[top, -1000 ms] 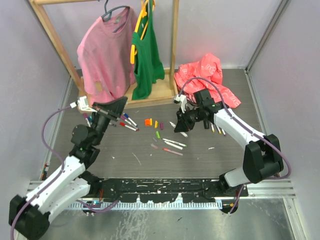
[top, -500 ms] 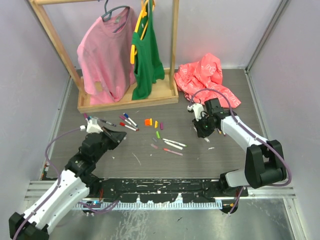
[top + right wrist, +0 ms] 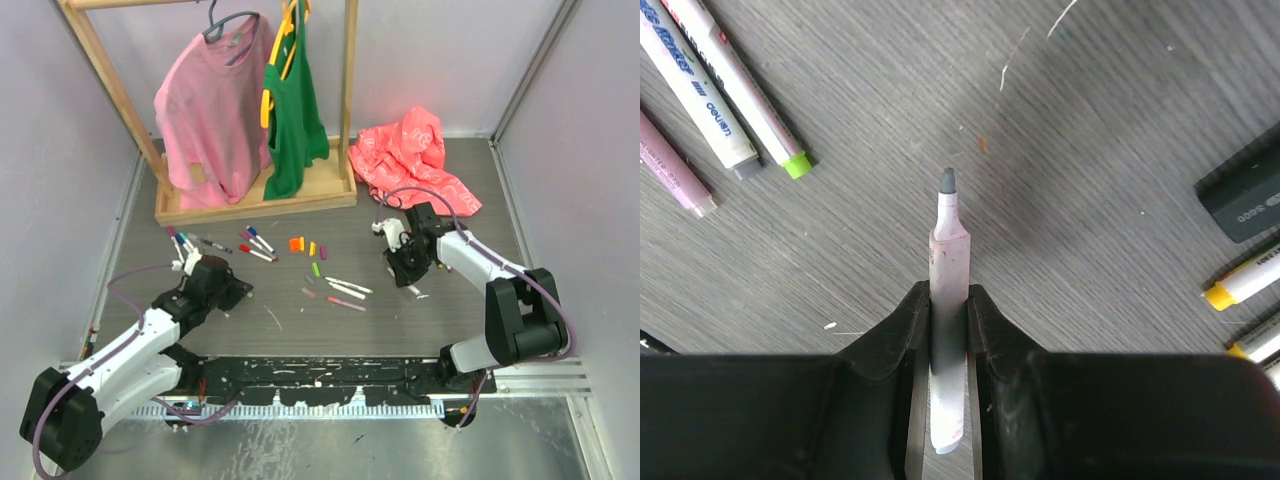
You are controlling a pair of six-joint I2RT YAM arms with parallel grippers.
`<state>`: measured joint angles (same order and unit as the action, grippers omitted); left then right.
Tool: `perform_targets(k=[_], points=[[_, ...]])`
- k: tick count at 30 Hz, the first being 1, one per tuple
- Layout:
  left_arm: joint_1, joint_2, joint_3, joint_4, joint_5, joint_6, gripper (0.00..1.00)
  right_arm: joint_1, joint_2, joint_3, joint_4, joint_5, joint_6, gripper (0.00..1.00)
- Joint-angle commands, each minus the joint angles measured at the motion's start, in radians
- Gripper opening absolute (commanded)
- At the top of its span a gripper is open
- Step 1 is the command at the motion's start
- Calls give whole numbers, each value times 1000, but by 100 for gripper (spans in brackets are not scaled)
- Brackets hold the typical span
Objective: Open the pen caps
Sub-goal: Place the pen at the center of the board.
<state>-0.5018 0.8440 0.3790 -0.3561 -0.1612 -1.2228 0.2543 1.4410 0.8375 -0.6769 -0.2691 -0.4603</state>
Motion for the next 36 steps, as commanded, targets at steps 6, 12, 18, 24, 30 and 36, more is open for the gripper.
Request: perform_targets(k=[6, 12, 18, 24, 30, 36], points=[[6, 39, 20, 45, -19, -35, 0, 31, 24, -5, -40, -33, -59, 9], [5, 66, 29, 67, -21, -41, 0, 33, 13, -21, -41, -8, -54, 18], [7, 91, 36, 80, -16, -44, 0, 33, -17, -32, -57, -39, -86, 14], [6, 141, 49, 102, -25, -62, 0, 46, 32, -29, -52, -16, -74, 15], [6, 219, 88, 102, -30, -57, 0, 59, 44, -29, -41, 4, -62, 17], [6, 306, 151, 30, -56, -35, 0, 64, 68, -28, -44, 3, -66, 17]])
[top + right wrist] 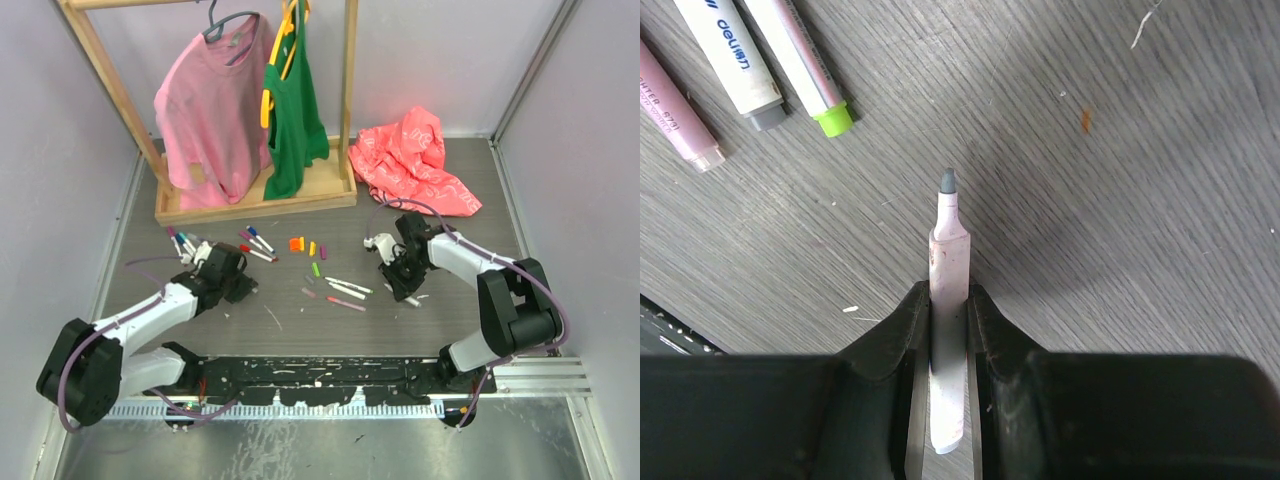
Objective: Open the pen caps
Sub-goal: Place the pen at the center of the board.
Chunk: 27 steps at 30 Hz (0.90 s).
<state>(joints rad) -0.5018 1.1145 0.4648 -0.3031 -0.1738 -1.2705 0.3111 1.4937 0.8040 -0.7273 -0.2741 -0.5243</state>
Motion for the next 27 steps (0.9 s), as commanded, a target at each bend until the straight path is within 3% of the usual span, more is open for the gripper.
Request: perform_targets(k=[1, 12, 27], points=[[6, 44, 69, -32, -46, 16, 0, 9, 20, 7, 6, 9, -2, 17], [6, 64, 57, -42, -78, 46, 0, 25, 45, 3, 9, 18, -3, 22], [6, 104, 40, -34, -49, 46, 12, 25, 46, 0, 6, 15, -7, 32]])
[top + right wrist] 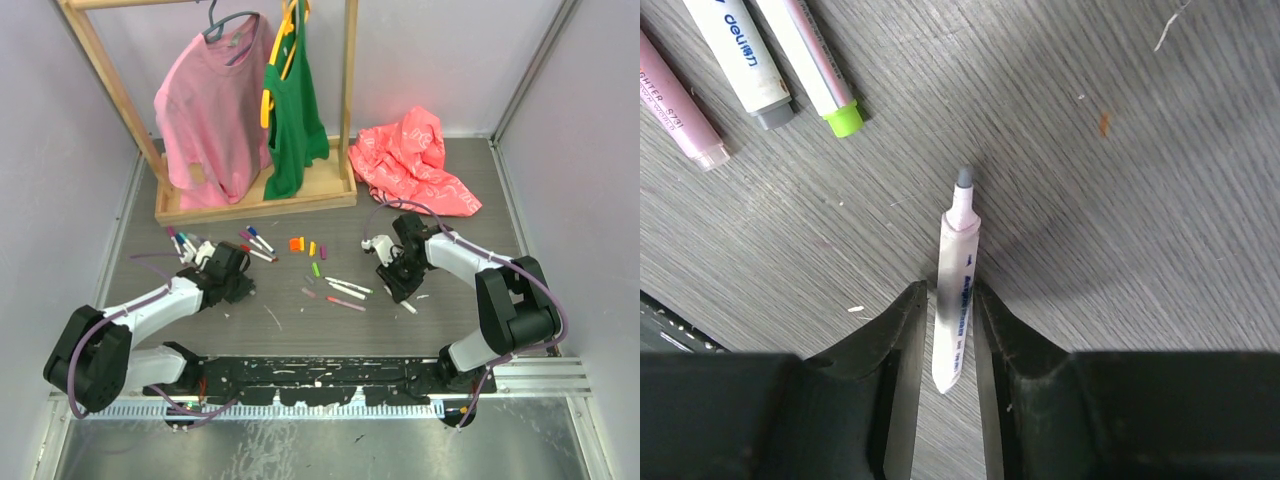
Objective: Open the pen caps
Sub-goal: Place the pen at the center of the board.
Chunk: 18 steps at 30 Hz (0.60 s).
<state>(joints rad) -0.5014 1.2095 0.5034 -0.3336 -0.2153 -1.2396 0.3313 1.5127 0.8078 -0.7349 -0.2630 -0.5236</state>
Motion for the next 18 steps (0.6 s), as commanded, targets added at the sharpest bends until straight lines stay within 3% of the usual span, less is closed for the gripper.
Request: perform_targets(k=[1, 18], points=[[6, 10, 2, -7, -10, 15, 13, 5, 26, -3, 14, 3, -9, 33], [6, -18, 5, -34, -20, 22, 31, 6, 17, 0, 12, 2, -7, 37]])
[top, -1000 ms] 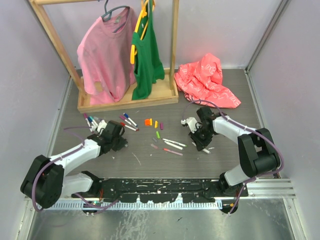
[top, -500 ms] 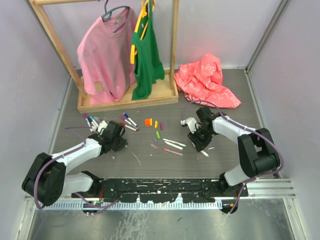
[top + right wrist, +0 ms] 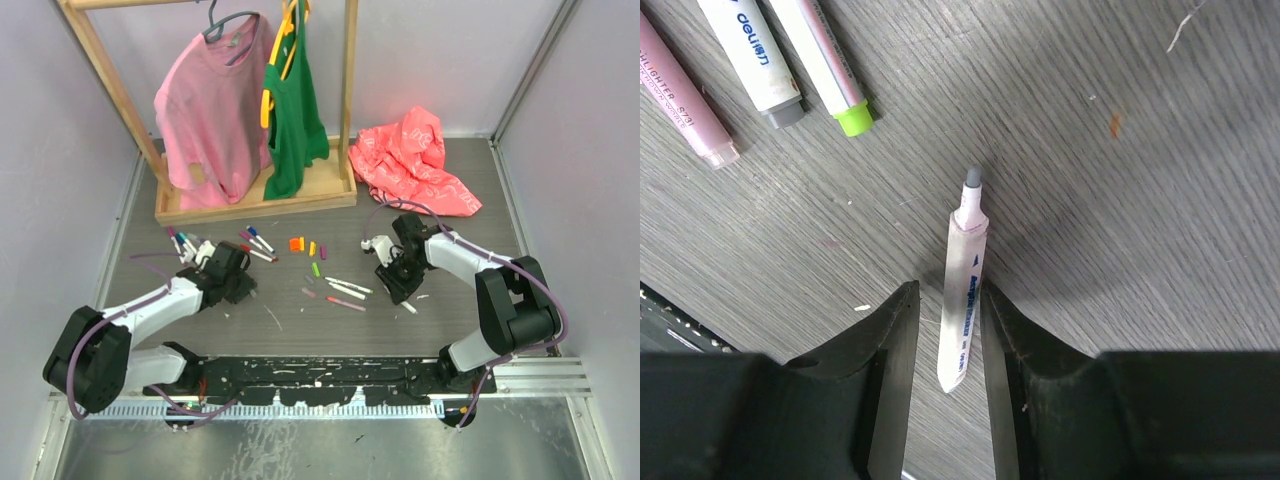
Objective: Open the pen caps
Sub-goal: Place the pen at the center of the board.
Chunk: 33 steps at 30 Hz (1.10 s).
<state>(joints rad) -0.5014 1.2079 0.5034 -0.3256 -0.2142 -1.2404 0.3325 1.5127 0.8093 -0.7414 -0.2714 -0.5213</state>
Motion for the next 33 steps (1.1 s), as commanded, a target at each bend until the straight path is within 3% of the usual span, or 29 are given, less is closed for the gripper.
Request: perform_targets(k=[1, 5, 8, 12, 18, 21, 24, 25, 27, 30, 33], points=[[6, -25, 8, -47, -19, 26, 33, 5, 15, -1, 19, 12, -8, 37], [6, -86, 23, -72, -15, 55, 37, 5, 2, 17, 17, 30, 5, 43], [6, -158, 28, -89, -24, 83, 42, 4, -26, 32, 18, 44, 12, 52], [6, -265, 13, -75, -43, 146, 49, 4, -79, 40, 28, 47, 15, 55], [6, -402, -63, 175, 65, 389, 74, 5, -170, 74, 43, 70, 12, 55], [6, -446, -97, 285, 83, 465, 83, 3, -221, 128, 41, 82, 8, 55], [7, -442, -95, 329, 60, 491, 87, 2, -268, 224, 38, 87, 3, 57], [11, -432, -91, 338, 57, 491, 87, 2, -282, 276, 38, 86, 0, 62], [18, -406, -88, 367, 60, 481, 87, -5, -313, 336, 76, 72, 19, 97], [22, -364, -88, 411, 62, 441, 87, -38, -333, 343, 179, -5, 147, 100], [24, -313, -68, 401, 23, 359, 87, -39, -290, 368, 160, -138, 179, 98]])
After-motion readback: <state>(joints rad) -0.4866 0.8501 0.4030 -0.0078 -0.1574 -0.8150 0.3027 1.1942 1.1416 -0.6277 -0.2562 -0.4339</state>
